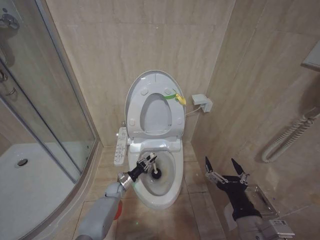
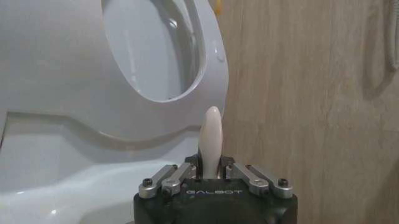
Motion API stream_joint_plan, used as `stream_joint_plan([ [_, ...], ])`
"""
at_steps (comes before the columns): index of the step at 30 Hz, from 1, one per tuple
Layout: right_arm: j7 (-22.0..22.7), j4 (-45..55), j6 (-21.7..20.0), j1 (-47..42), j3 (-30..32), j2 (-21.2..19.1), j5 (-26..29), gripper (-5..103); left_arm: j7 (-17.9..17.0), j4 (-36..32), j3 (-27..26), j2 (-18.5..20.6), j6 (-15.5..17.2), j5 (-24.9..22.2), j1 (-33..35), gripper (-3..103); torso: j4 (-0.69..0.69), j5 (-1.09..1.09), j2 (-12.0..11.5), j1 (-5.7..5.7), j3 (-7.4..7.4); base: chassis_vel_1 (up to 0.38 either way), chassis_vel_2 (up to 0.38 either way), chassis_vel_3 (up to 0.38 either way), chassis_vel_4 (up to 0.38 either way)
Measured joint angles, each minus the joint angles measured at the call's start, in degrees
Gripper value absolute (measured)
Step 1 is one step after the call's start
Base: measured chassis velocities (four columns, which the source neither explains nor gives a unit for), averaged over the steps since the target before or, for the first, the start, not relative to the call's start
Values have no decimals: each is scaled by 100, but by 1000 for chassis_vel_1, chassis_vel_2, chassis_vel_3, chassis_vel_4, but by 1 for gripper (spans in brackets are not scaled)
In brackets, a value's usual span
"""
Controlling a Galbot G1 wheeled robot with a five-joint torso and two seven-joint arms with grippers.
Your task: Open the toilet lid, clean the toilet bowl with a toilet brush, close the toilet lid, and flush.
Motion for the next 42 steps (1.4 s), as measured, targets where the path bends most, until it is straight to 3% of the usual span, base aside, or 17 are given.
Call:
stream_joint_plan([
  [3,0,0,0,0,0,0,0,100,-156,-540,216,20,107,-418,61,20,-2,0,0,0,0,0,0,0,0],
  [7,0,0,0,0,0,0,0,100,-295,-940,337,-56,179,-634,52,20,-3,0,0,0,0,0,0,0,0],
  [15,0,0,0,0,0,0,0,100,-336,-940,347,-362,263,-975,228,20,-1,1,0,0,0,0,0,0,0],
  [26,0,0,0,0,0,0,0,100,-184,-486,238,-465,218,-999,312,20,0,0,1,-1,-1,0,0,0,0],
  [33,0,0,0,0,0,0,0,100,-309,-740,170,-558,252,-1184,210,20,-4,-1,1,0,0,0,0,0,0],
  [42,0,0,0,0,0,0,0,100,-146,-473,84,-683,131,-998,490,20,0,-1,1,-1,-1,0,0,0,0],
])
